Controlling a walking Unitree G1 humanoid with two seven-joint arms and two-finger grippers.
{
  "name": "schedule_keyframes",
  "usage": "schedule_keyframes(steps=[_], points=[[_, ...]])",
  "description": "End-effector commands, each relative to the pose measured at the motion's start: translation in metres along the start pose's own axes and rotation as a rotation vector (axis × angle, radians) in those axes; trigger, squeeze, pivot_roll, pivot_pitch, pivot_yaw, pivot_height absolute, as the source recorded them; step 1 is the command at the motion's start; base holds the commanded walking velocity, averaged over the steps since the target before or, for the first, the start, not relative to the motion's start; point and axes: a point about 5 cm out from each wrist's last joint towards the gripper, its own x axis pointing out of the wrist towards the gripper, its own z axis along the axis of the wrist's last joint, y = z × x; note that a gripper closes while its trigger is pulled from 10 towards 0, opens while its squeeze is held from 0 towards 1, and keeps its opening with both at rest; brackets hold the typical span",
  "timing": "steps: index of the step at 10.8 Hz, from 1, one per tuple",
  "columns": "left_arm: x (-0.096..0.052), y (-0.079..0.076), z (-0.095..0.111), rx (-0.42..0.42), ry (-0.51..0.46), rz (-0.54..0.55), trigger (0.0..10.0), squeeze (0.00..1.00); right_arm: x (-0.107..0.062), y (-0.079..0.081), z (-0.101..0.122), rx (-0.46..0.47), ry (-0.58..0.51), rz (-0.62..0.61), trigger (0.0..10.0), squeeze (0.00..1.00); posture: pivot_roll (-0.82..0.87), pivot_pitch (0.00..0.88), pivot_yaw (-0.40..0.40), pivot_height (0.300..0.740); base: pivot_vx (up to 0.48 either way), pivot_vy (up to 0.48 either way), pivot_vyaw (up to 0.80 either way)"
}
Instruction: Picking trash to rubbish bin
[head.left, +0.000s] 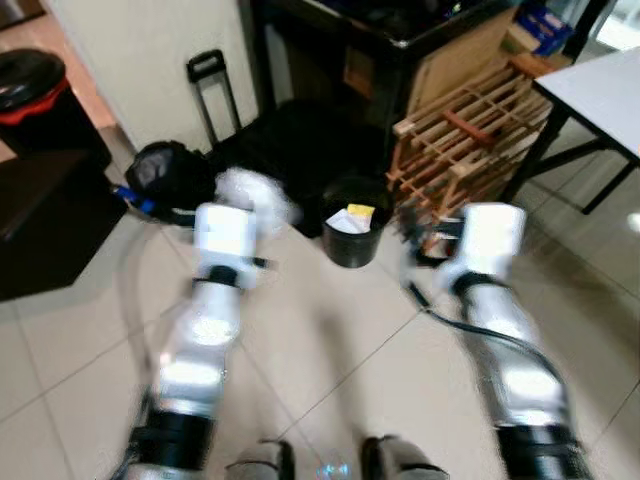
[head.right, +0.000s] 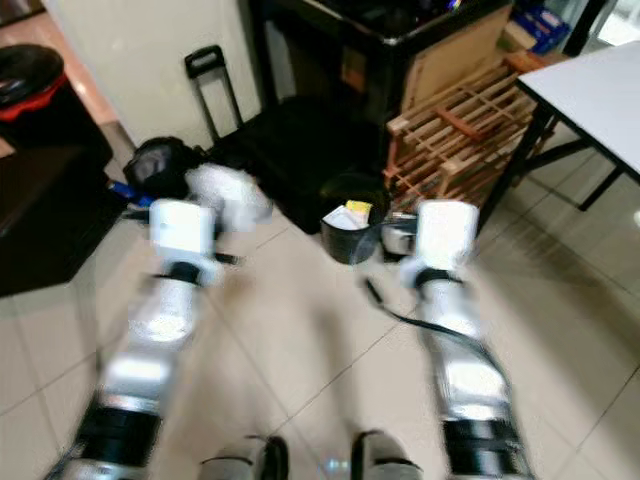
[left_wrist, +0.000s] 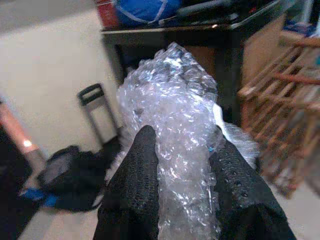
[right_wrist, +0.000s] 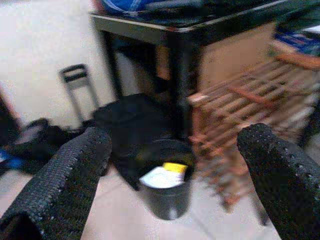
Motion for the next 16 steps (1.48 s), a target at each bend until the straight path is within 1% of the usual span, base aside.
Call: schedule_keyframes(steps=[1, 4, 5, 11, 15, 16], points=[[-0.0008, 0.0107, -0.0012, 0.020, 0.006, 0.029, 10.0, 0.00, 0.0019, 0.0091, 0.0009, 0.025, 0.004, 0.026, 10.0, 0.00, 0.00, 0.238, 0.041, 0.740, 0.480, 0.000, -0.80], [-0.0007, 0.0100, -0.0009, 0.018, 0.005, 0.027, 10.0, 0.00, 0.0018, 0.0104, -0.0003, 0.033, 0.013, 0.031, 10.0, 0.00, 0.00, 0.237, 0.041, 0.740, 0.480, 0.000, -0.80], [-0.0008, 0.0096, -0.0007, 0.018, 0.004, 0.027, 10.0, 0.00, 0.0019, 0.0109, 0.0011, 0.027, -0.002, 0.033, 10.0, 0.00, 0.00, 0.237, 0.040, 0.740, 0.480, 0.000, 0.00], [-0.0011, 0.0096, -0.0004, 0.019, 0.002, 0.029, 10.0, 0.00, 0.0022, 0.0127, 0.0016, 0.015, -0.004, 0.042, 10.0, 0.00, 0.00, 0.237, 0.039, 0.740, 0.480, 0.000, 0.00], [-0.0001, 0.0108, 0.0000, 0.015, 0.002, 0.035, 10.0, 0.00, 0.0027, 0.0143, 0.0023, -0.010, -0.011, 0.055, 10.0, 0.00, 0.00, 0.236, 0.039, 0.740, 0.381, 0.000, 0.00], [-0.0001, 0.0104, -0.0002, 0.015, 0.003, 0.036, 10.0, 0.00, 0.0023, 0.0155, 0.0029, -0.026, -0.016, 0.066, 10.0, 0.00, 0.00, 0.235, 0.039, 0.740, 0.360, 0.000, 0.80]])
